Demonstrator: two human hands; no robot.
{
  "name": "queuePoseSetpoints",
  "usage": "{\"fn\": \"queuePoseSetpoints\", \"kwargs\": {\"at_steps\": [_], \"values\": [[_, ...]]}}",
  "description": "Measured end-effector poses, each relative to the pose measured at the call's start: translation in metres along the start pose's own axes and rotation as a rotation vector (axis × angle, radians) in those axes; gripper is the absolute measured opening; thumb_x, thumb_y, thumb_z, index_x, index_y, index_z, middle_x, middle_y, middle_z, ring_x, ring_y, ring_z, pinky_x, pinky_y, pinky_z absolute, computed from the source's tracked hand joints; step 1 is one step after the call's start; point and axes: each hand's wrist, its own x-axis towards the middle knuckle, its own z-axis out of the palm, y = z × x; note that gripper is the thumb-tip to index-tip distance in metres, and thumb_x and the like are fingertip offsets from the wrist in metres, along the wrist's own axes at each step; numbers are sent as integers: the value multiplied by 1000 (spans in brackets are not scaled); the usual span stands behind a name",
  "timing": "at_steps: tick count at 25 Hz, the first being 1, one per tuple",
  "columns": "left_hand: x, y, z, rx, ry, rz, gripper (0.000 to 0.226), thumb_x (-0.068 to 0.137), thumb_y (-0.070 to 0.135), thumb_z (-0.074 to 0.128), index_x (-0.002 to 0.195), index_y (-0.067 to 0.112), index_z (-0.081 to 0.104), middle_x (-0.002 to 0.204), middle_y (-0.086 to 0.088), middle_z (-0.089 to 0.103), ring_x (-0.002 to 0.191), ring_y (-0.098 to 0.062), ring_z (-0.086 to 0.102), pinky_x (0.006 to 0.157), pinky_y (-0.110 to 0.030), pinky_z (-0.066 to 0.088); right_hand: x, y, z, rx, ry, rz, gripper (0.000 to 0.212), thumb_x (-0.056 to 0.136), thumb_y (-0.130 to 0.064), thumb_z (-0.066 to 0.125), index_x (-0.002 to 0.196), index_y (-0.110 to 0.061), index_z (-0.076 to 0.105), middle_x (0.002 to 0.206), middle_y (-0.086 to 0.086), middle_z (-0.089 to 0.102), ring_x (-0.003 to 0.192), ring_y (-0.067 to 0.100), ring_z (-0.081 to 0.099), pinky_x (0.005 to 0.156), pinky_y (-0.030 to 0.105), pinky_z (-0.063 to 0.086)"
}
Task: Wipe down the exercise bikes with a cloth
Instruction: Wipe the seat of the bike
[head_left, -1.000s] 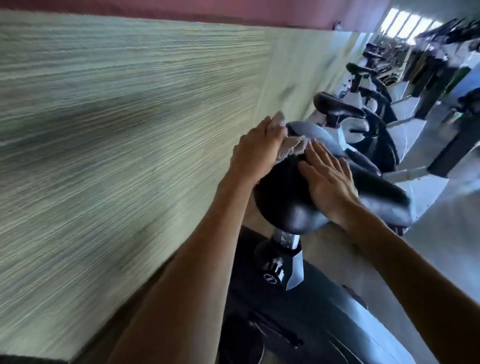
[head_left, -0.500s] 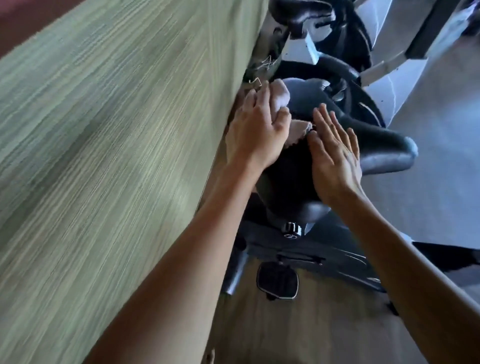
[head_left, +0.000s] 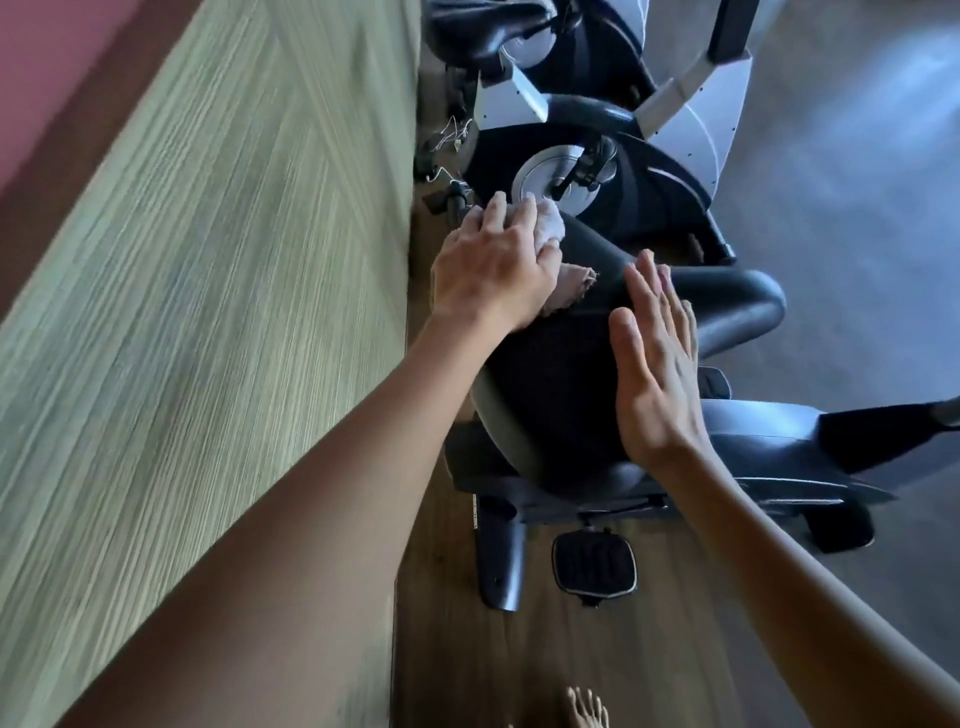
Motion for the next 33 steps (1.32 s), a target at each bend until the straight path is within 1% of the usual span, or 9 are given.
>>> {"fn": "queuePoseSetpoints", "kwargs": {"at_steps": [4,9,11,13,16,21,25,28,33], "values": [[29,6,-2,86,-44,114,59,104,48,35,158,24,33,163,-5,36,148,-29,33,119,-46,28,-2,-1,3,-15,45,69,76,100,-59,19,162,-15,15,171,-2,-5,154,5,-13,125,29,-9],[-5,32,0,117,17,447,62,96,49,32,152,26,48,157,-4,47,147,-26,39,125,-43,20,-2,-2,0,123,111,50,69,103,-46,25,162,-11,13,171,1,-7,155,9,-12,124,25,-10],[-10,26,0,61,-40,532,65,94,51,30,152,27,47,157,-3,46,147,-24,38,126,-42,19,-3,0,1,173,135,90,68,104,-43,25,162,-12,12,170,-1,-9,155,10,-13,125,29,-10],[13,25,-1,71,-85,467,66,92,54,26,148,29,51,152,1,52,144,-23,42,124,-41,22,-3,2,-1,174,120,132,67,104,-43,24,162,-13,10,170,-3,-9,155,10,-13,126,33,-9],[50,49,4,193,-124,315,58,91,53,25,117,29,70,121,2,70,118,-23,58,109,-39,36,2,8,-12,31,84,115,64,105,-42,23,161,-12,18,171,-2,1,156,9,-5,127,33,-4],[51,78,10,216,-178,331,51,91,51,31,92,24,74,96,-1,74,95,-25,64,91,-40,41,52,55,-57,-161,183,150,63,105,-41,24,155,-5,34,164,7,29,155,15,16,126,28,6],[48,109,8,144,-326,428,47,101,56,31,103,24,67,104,-2,74,96,-29,66,84,-40,42,90,55,-56,-1,265,421,61,102,-47,18,150,-20,45,149,-5,51,143,8,38,125,34,14],[68,96,-3,109,-485,654,49,102,61,24,119,28,56,117,2,69,105,-24,65,78,-38,38,100,50,-49,209,390,533,57,98,-58,16,134,-38,56,137,-14,62,130,2,52,122,44,25],[116,70,-2,57,-854,862,56,99,64,21,141,32,42,134,10,62,122,-24,59,92,-43,43,116,39,-49,41,438,730,60,102,-47,13,136,-30,61,134,-22,60,124,-14,43,122,43,22]]}}
